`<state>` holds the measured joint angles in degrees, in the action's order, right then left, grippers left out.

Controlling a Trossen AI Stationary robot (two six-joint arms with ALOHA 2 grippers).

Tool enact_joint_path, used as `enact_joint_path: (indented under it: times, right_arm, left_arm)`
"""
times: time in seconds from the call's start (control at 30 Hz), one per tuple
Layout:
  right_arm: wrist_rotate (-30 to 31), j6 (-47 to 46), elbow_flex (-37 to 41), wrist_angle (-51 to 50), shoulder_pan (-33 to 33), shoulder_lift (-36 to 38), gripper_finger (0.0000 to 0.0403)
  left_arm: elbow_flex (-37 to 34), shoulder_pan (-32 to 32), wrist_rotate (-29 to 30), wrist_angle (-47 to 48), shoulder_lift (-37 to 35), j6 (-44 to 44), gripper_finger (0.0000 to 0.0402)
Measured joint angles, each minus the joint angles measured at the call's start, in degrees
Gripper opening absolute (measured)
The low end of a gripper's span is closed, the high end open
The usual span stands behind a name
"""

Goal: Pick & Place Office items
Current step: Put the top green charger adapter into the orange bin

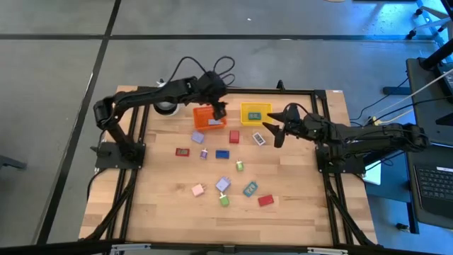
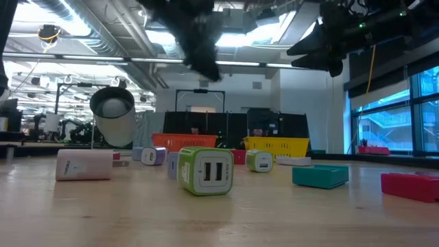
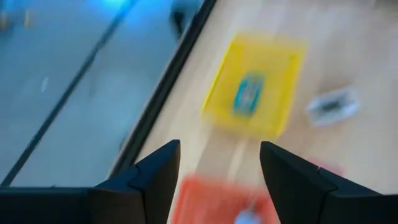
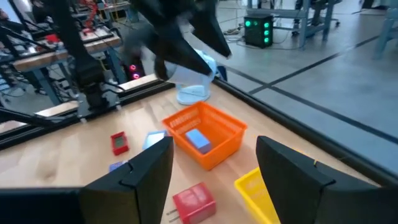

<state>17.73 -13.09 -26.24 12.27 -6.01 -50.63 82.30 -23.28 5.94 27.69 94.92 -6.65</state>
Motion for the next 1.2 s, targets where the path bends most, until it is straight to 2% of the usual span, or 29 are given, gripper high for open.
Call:
enact_joint_path:
  times: [0.1,0.27,0.47,0.57,0.87,1.0,1.2]
  right_arm:
    - [1.20,0.94,-1.65,-2.09,-0.55,0.02,0.0233]
    - [1.31,2.37,-4.36,-6.41,-0.54,0.02,0.0233]
    - [4.85,2.24,-6.60,-14.18,-0.63,0.02,0.0233]
    - [3.73,0.10,-7.73,-19.42,-1.32,0.02,0.0233]
    - [-3.52,-8.57,-12.67,-34.34,-2.68,-0.09,0.0233]
    - [-6.77,-11.72,-15.88,-41.48,-2.71,-1.50,0.0233]
    - [-9.21,-13.08,-16.65,-42.10,-2.66,-3.65,0.0233]
  left_arm:
    - [-0.21,2.08,-1.69,-3.45,-2.49,0.32,0.0217]
    - [-2.62,4.47,-0.70,-3.87,-7.90,2.10,0.0205]
    - [-10.53,6.45,1.78,-3.94,-16.90,4.20,0.0190]
    - [-16.15,6.76,3.43,-4.84,-22.02,6.24,0.0187]
    - [-36.14,8.21,4.97,-21.37,-34.86,12.25,0.0189]
    - [-42.20,8.94,4.98,-28.53,-37.07,14.66,0.0186]
    - [-47.44,10.72,4.92,-40.47,-37.31,13.56,0.0185]
